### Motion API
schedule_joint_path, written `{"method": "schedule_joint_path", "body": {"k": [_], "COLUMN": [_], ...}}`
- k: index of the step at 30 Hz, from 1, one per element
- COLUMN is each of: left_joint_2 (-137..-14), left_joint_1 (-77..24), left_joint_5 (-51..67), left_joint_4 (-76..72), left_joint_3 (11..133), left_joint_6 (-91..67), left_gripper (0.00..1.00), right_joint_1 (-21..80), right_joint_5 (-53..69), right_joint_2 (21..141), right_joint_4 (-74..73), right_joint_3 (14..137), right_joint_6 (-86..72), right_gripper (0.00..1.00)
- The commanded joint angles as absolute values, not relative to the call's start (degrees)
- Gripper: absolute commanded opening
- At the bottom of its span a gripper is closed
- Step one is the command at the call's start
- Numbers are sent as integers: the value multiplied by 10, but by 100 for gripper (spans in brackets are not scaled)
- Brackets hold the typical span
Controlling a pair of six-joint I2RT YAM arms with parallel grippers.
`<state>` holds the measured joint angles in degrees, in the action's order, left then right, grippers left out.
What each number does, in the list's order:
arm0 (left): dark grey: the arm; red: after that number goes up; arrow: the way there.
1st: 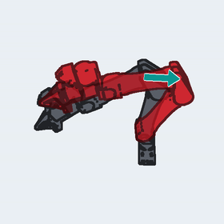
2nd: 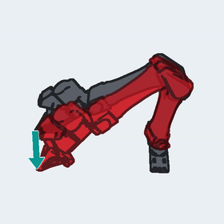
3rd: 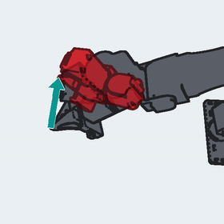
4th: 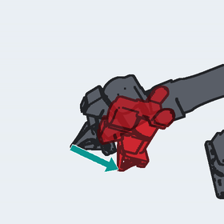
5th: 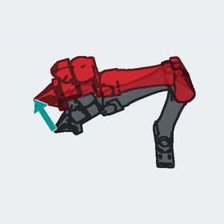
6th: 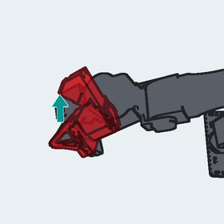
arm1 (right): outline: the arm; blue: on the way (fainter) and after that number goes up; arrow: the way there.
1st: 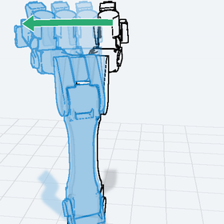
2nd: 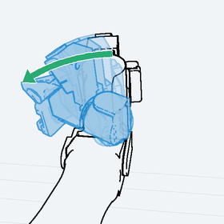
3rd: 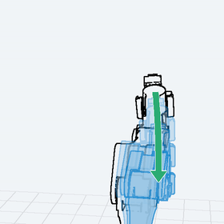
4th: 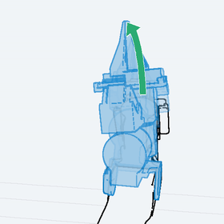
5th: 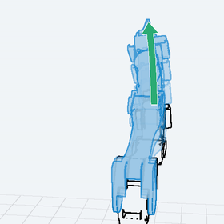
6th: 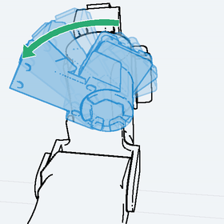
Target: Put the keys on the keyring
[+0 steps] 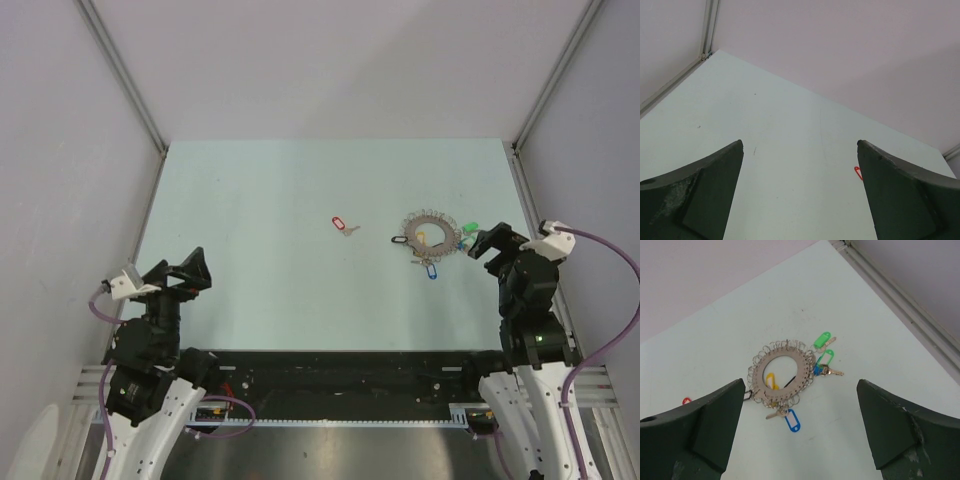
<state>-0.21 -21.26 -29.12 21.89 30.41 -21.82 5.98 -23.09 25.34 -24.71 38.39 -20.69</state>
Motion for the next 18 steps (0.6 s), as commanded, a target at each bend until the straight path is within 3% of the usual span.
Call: {"method": "schedule_joint_path", "body": {"k": [1,18], "left_joint_2": [80,80], "left_joint_1": [-214,-214], "left_joint_5": [-274,-274], "left_joint_4": [199,199], "left_joint_3": [299,299], "left_joint_6": [-203,-200], "left_gripper": [100,100], "right_joint_1": [59,66], "right_joint_5": [-185,-40], "right_joint_2": [300,731], "right_joint_4": [-257,-210], "right_joint_3": [410,514], "right_joint_6": [-202,-183], "right_gripper": [100,100]}}
